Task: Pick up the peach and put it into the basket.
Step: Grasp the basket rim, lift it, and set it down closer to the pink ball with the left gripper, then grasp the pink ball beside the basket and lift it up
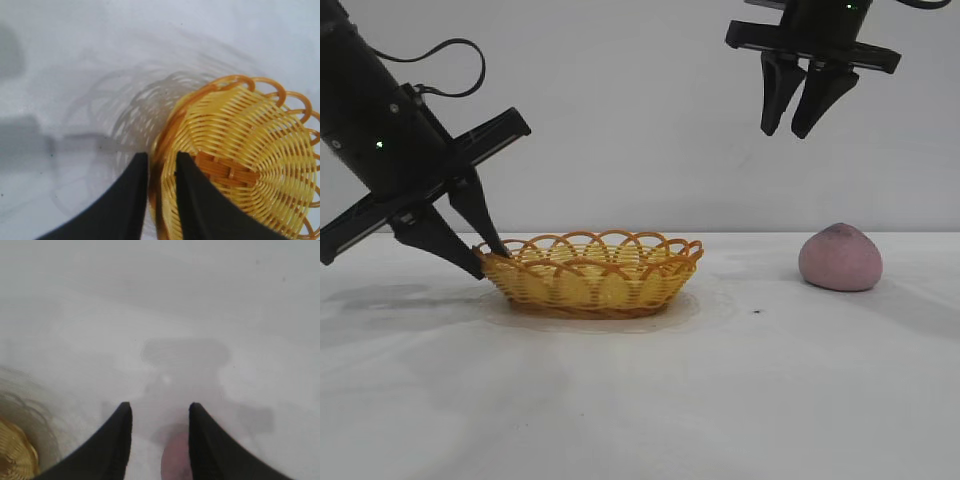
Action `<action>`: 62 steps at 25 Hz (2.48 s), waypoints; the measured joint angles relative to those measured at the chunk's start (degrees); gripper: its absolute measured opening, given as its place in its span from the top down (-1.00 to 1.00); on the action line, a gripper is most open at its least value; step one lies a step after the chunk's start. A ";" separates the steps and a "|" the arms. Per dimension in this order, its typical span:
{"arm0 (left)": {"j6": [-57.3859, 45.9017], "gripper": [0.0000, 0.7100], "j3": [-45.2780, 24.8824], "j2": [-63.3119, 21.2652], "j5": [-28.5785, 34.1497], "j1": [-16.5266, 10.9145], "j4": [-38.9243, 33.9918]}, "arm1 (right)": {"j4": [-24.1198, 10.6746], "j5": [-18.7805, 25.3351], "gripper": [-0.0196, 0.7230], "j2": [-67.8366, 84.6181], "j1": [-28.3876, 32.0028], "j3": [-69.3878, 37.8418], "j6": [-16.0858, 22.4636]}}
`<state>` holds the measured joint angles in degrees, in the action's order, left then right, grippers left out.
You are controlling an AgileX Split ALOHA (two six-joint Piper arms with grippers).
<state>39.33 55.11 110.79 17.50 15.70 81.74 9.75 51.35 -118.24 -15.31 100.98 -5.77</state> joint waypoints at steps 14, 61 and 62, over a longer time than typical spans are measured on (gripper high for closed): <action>2.30 0.09 -3.72 -8.07 3.01 -7.32 -7.55 | 0.36 0.00 0.36 0.00 0.00 0.00 -0.66; -43.10 0.09 -27.40 -111.74 46.59 -7.02 -88.37 | -5.21 10.47 0.36 -3.60 -0.03 -0.42 0.05; -43.08 0.09 -27.40 -111.84 46.59 -7.02 -88.37 | -5.55 11.14 0.36 -4.45 -0.03 -0.42 0.29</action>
<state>-3.74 27.71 -1.06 64.08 8.68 -6.63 4.20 62.49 -122.69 -15.34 100.56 -5.48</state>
